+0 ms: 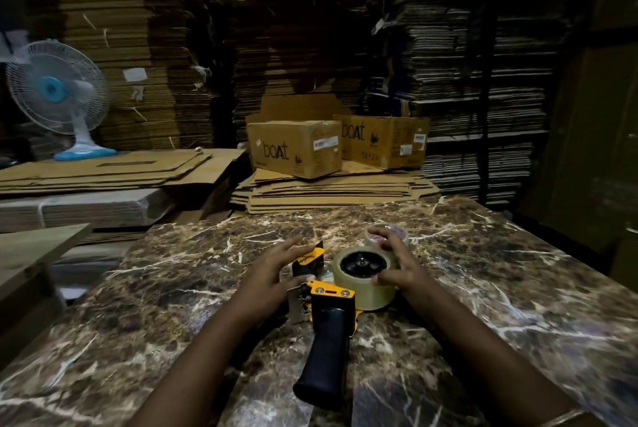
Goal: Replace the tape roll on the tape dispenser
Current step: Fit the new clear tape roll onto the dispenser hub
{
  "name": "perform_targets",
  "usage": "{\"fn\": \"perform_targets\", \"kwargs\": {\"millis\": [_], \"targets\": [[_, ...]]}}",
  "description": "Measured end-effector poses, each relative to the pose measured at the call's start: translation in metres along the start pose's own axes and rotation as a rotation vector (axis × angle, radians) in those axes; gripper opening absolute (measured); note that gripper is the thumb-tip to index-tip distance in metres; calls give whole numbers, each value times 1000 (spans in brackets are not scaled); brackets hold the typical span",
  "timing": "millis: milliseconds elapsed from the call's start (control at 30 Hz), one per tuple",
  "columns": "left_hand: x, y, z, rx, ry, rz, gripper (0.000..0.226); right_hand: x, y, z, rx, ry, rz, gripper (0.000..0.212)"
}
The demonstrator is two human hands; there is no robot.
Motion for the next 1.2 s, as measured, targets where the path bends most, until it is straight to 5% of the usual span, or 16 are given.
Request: {"fn": "perform_targets", "kwargs": {"millis": [233, 533, 833, 900, 1033, 1200], "targets": [[-13, 3, -7, -94, 119, 155, 64, -4, 0, -1, -31, 64, 23, 75], [-21, -1, -14, -64, -51, 108, 61, -7, 8, -19, -100, 113, -39, 76], [-33, 2, -16, 344, -809, -11, 45, -5, 4, -16, -51, 69, -40, 75], [-30, 2, -19, 239, -664, 37, 36, -5, 3, -13, -27, 33, -27, 77], [-18, 7, -37, -270, 287, 120, 16, -5, 4, -13, -24, 40, -27, 78], [-20, 5, -55, -334, 686, 188, 17, -9, 3, -16, 0, 32, -18, 74]]}}
Point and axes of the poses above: each hand's wrist, its own y-axis towards the middle knuckle, its own x-axis out of the back of the hand, z = x × y, the point moved 6 cm from there along y, towards the middle knuckle, and after that the axes turned 9 degrees about -y, right-handed, at the moved point
